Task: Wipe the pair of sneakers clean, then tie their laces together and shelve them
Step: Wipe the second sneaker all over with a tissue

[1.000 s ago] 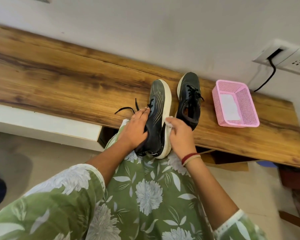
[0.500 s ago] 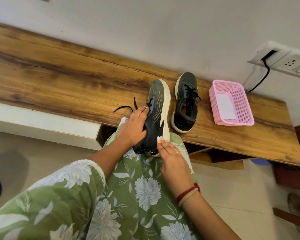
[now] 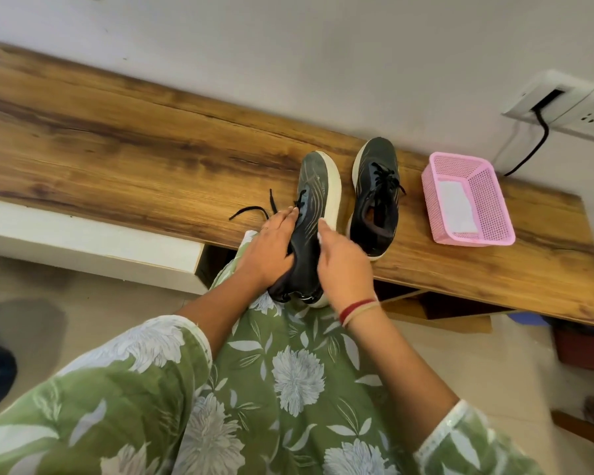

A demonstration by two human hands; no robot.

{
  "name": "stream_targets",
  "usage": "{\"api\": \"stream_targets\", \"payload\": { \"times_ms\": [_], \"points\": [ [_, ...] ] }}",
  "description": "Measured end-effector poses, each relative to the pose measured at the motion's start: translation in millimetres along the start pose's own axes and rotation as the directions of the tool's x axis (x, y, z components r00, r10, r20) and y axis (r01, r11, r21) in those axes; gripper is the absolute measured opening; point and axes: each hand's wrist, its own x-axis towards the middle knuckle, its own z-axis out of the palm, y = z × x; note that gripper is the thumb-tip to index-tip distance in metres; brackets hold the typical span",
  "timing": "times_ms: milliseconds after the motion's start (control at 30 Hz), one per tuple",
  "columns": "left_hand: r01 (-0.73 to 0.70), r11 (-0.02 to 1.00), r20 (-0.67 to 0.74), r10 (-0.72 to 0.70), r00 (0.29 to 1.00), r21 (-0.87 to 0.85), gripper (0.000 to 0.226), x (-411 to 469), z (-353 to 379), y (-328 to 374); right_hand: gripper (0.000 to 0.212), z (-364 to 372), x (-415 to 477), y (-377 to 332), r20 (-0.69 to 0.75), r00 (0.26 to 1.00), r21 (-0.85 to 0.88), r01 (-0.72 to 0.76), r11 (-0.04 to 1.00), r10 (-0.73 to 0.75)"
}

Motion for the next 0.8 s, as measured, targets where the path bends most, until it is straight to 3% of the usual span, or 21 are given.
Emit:
{"api": "stream_targets", "payload": {
  "times_ms": [67, 167, 333, 400, 467, 500, 533, 567, 600, 667, 800],
  "points": [
    [-0.015, 1.0, 0.003, 0.015, 1.0, -0.001, 0.067, 0.1, -1.0, 0.7, 0.05, 13.0, -17.8, 0.8, -0.065, 0.991, -0.148, 0.108, 0.983, -0.119],
    [-0.036, 0.999, 0.011, 0.036, 0.999, 0.01, 0.068, -0.7, -3.4, 2.7, 0.062, 20.6, -44.8, 4.7, -0.093, 0.979, -0.215, 0.157, 0.964, -0.18],
    [-0.028, 0.999, 0.017, 0.027, 0.999, 0.026, 0.07, -2.5, -4.6, 3.7, 0.053, 17.5, -76.7, 1.5, -0.082, 0.952, -0.246, 0.266, 0.932, -0.294],
    [-0.028, 0.999, 0.02, 0.027, 0.999, 0.026, 0.071, -2.1, -4.8, 4.8, 0.049, 7.6, -82.4, -1.5, -0.022, 0.971, -0.152, 0.232, 0.961, -0.238],
    [-0.013, 1.0, 0.025, 0.013, 1.0, 0.023, 0.071, -2.7, -4.0, 5.6, 0.045, -10.9, -81.4, -2.3, 0.094, 0.993, 0.079, 0.065, 0.995, -0.072],
    [0.0, 1.0, 0.024, 0.0, 1.0, 0.021, 0.071, -3.2, -3.5, 5.3, 0.041, -19.3, -76.8, -1.6, 0.168, 0.985, 0.276, -0.088, 0.957, 0.042],
    [0.007, 1.0, 0.021, -0.007, 1.0, 0.023, 0.072, -2.9, -3.6, 4.6, 0.037, -26.9, -68.4, -1.7, 0.223, 0.96, 0.494, -0.261, 0.829, 0.17],
    [0.007, 1.0, 0.019, -0.007, 1.0, 0.028, 0.072, -2.3, -3.7, 4.0, 0.037, -33.5, -57.1, 0.1, 0.178, 0.941, 0.624, -0.335, 0.706, 0.289],
    [0.003, 1.0, 0.017, -0.003, 1.0, 0.029, 0.072, -2.0, -3.8, 3.2, 0.04, -37.1, -44.0, 2.5, 0.067, 0.931, 0.655, -0.313, 0.688, 0.359],
    [-0.004, 1.0, 0.01, 0.004, 1.0, 0.025, 0.071, -1.5, -3.1, 3.4, 0.05, -35.3, -23.2, 6.7, -0.114, 0.95, 0.513, -0.193, 0.836, 0.289],
    [-0.017, 1.0, -0.006, 0.017, 1.0, 0.009, 0.067, -0.8, -1.5, 3.5, 0.062, -1.4, -12.7, 2.4, -0.023, 1.0, 0.152, -0.013, 0.988, 0.017]
  ]
}}
